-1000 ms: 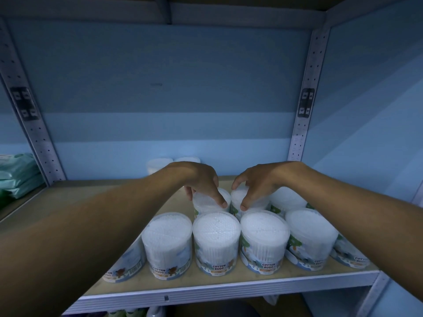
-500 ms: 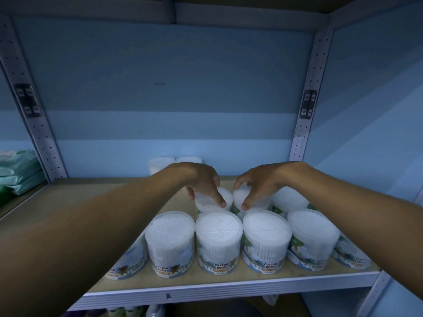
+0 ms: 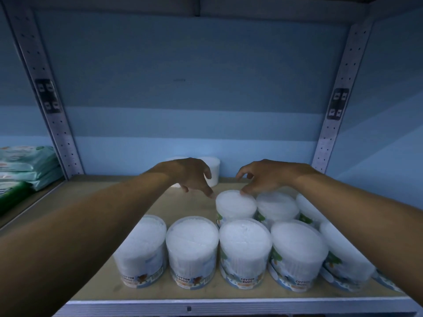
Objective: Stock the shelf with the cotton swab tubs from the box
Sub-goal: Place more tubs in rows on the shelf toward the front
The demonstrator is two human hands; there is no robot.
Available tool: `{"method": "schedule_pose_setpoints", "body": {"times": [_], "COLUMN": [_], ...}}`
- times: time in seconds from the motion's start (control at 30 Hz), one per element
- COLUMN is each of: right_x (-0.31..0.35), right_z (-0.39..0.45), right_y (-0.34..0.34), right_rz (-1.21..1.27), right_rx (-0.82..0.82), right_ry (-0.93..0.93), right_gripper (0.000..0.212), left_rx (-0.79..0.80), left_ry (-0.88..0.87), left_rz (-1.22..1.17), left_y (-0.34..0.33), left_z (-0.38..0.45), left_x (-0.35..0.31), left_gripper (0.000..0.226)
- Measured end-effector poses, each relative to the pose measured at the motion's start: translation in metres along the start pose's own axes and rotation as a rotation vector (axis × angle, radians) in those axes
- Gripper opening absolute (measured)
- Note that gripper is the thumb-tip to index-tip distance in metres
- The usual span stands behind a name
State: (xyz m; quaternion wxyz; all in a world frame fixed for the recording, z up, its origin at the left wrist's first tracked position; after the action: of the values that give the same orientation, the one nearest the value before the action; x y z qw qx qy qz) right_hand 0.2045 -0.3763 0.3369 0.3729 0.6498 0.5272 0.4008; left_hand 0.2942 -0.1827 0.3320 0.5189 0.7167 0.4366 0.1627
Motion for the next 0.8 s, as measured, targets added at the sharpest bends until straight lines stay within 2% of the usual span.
{"method": "schedule_pose_setpoints", "body": {"times": [0.27,0.63,0.8], "right_x": [0.024,0.053,0.060], "right_z": [0.052,0.136,0.159], "right_y": [0.003,0.015,0.022], "right_rz": [-0.004,0.084,0.067], "right_rx": [-0.047,-0.143,-0.148], "right_ry": [-0.013,-0.072,-0.070], "right_gripper": [0.047,0.069,0.086], "left_rx": [-0.211,-0.203,-0.204], "left_ry": [0.033,0.115,0.098], "left_rz": [0.027,0.050,0.032], "left_y": [0.015,0.037,0.037], "left_z": [0.023,0.069,0.086], "left_x": [0.053,0.093,0.096], "left_gripper": [0.073,0.088,0.083]}}
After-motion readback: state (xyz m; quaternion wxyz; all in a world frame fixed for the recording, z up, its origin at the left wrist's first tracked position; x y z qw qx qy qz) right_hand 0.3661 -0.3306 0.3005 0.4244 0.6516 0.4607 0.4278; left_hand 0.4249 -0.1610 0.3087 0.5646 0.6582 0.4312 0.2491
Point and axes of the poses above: each hand's wrist, its own z-axis towards the middle knuckle, its own y-axis out of the back of the hand, x = y × z, the point moved 1 cm from there along z, towards the middle knuckle, and after that the axes turned 11 degrees about x, right-handed, at the moved point
